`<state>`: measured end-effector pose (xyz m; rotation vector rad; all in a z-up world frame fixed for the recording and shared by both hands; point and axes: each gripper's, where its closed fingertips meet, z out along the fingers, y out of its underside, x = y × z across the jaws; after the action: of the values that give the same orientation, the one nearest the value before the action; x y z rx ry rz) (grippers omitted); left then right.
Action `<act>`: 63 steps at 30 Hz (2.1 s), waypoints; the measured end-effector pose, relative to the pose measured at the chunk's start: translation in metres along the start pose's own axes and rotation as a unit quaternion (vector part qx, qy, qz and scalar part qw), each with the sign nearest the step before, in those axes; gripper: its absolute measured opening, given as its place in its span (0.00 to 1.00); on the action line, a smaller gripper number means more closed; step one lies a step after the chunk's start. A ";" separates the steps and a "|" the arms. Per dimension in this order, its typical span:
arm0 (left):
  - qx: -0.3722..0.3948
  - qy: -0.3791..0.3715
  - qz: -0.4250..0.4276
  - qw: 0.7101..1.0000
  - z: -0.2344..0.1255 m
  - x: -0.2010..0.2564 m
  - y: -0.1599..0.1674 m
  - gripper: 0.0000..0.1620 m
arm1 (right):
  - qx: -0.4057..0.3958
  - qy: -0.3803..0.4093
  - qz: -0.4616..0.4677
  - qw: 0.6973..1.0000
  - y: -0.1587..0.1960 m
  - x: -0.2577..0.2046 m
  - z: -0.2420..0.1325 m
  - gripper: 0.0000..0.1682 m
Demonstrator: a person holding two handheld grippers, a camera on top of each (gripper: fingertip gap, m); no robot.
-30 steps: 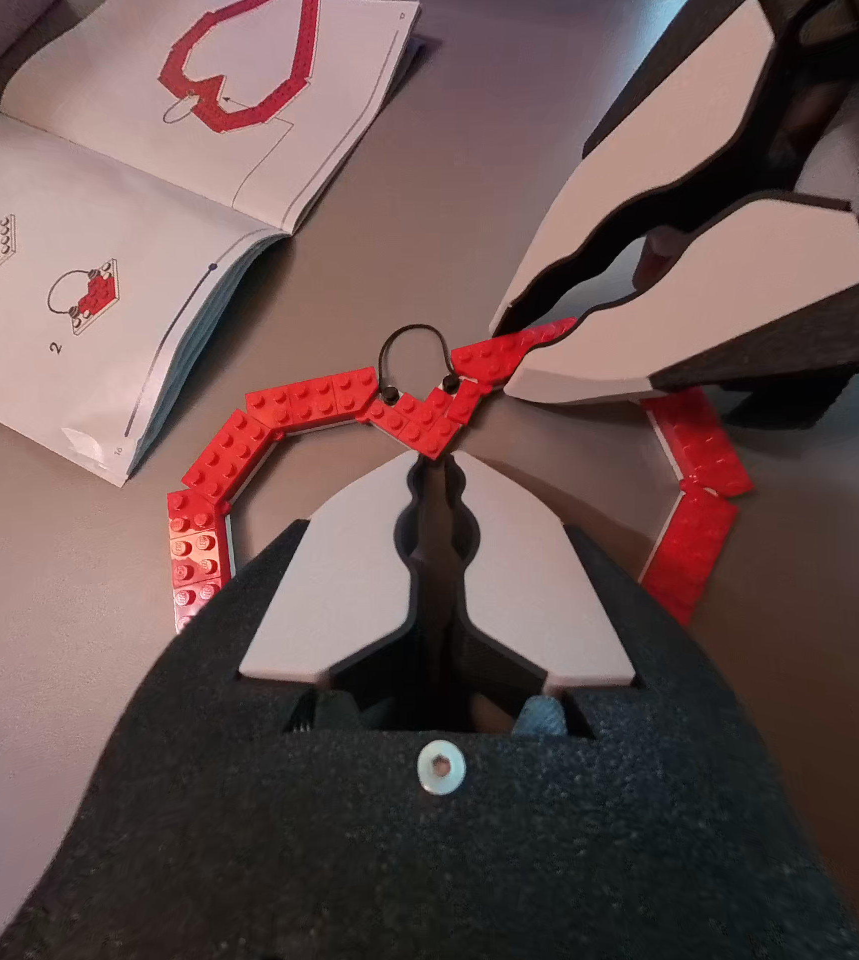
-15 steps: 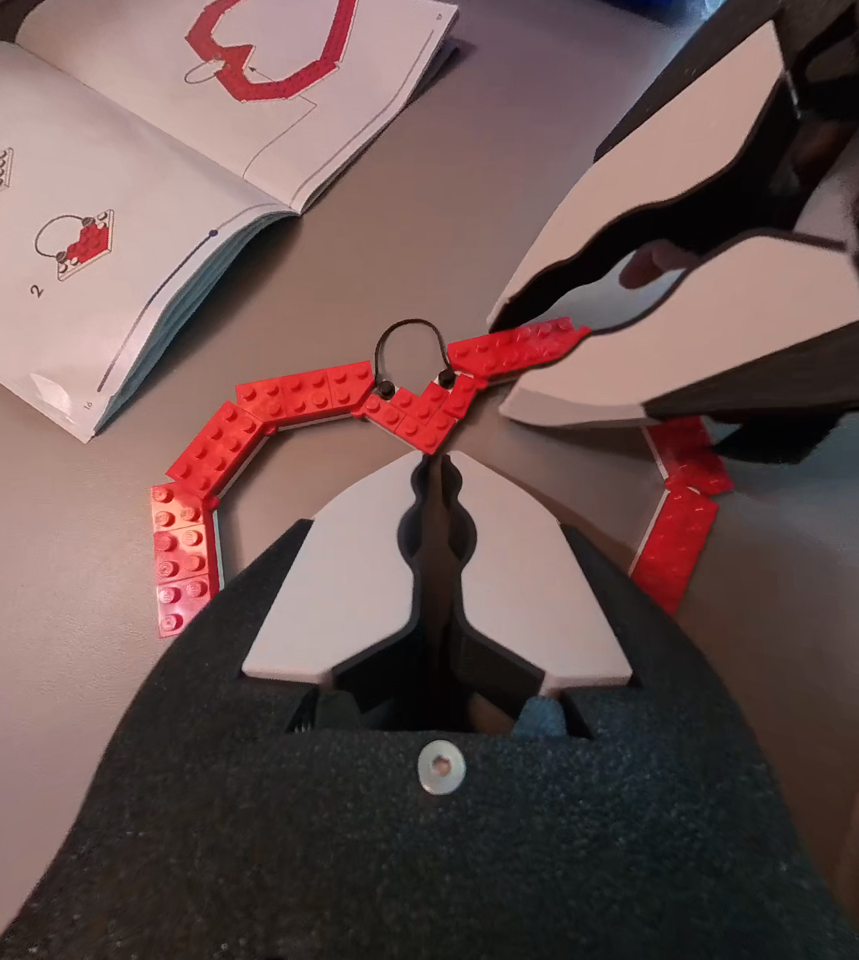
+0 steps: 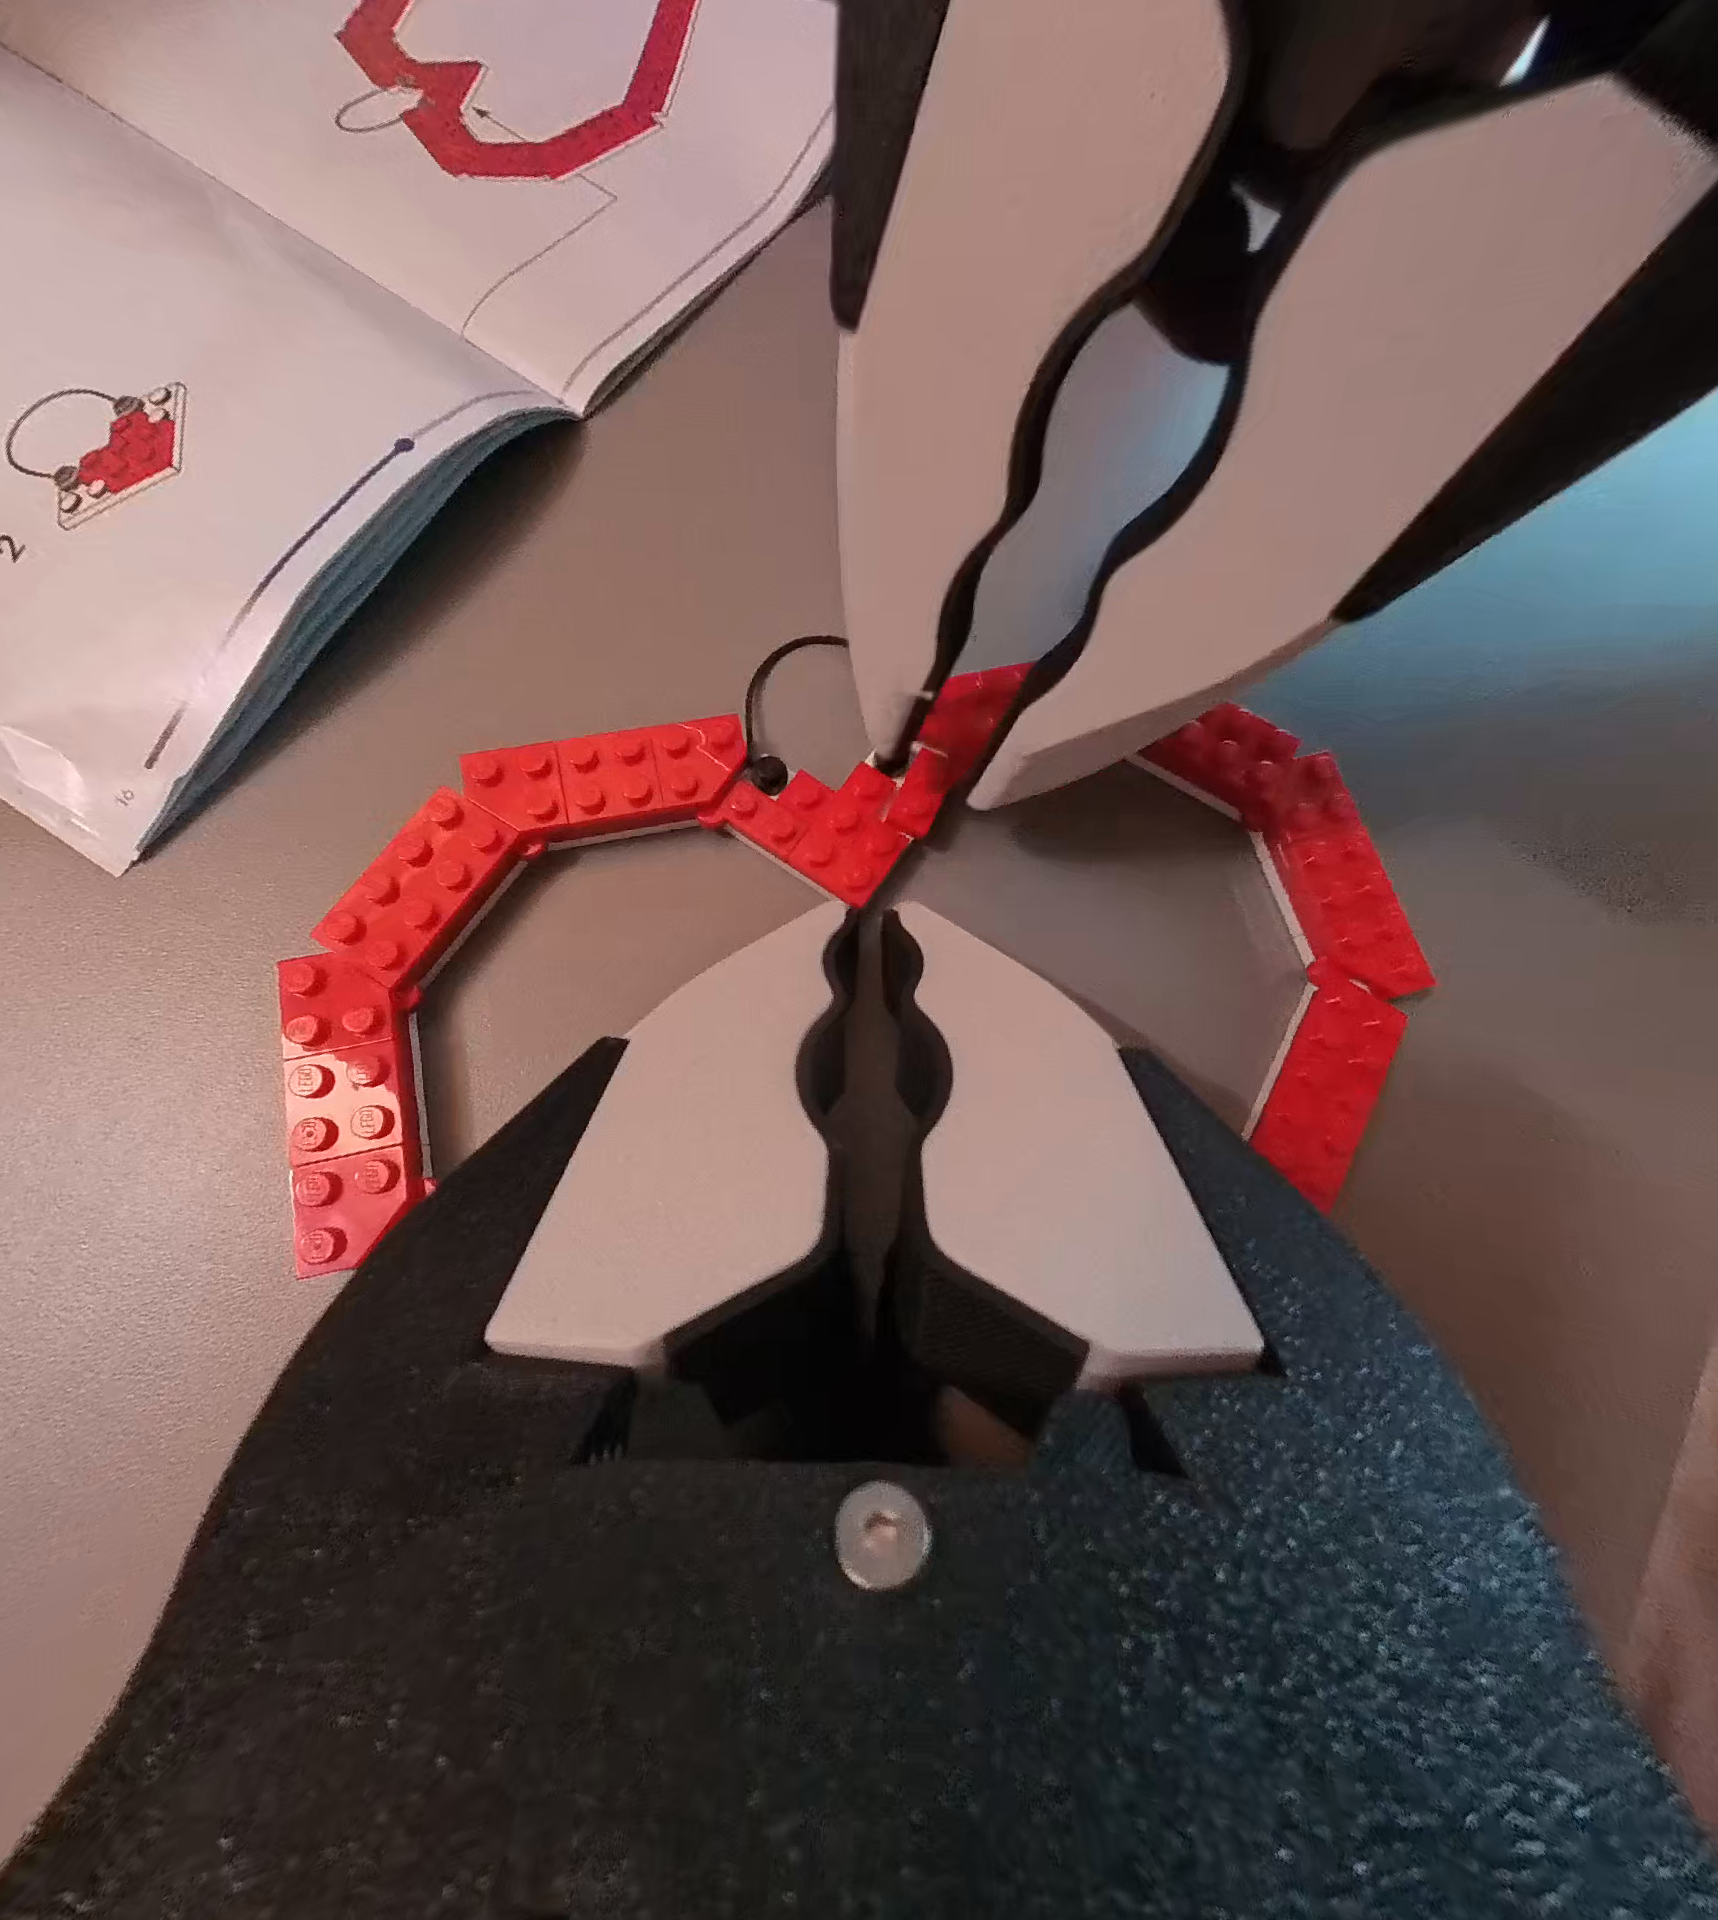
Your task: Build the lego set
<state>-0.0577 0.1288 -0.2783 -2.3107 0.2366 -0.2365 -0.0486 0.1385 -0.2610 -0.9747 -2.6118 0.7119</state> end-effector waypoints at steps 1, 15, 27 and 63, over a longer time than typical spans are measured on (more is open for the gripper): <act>0.000 -0.001 -0.001 1.000 0.000 0.000 0.000 0.02 | -0.013 0.000 -0.004 1.000 0.002 0.000 0.002 0.06; -0.004 0.034 -0.001 0.999 0.004 0.015 -0.002 0.02 | -0.032 0.064 0.065 0.995 0.010 0.006 0.009 0.04; -0.041 0.109 -0.039 0.992 0.005 0.006 -0.004 0.02 | -0.017 0.072 0.087 0.993 0.011 0.010 0.009 0.04; -0.006 0.057 -0.042 0.997 0.008 -0.010 -0.008 0.00 | -0.042 0.070 0.163 0.983 0.011 0.013 0.009 0.12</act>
<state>-0.0642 0.1422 -0.2790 -2.3242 0.1989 -0.4120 -0.0563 0.1515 -0.2733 -1.4454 -2.4034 0.5818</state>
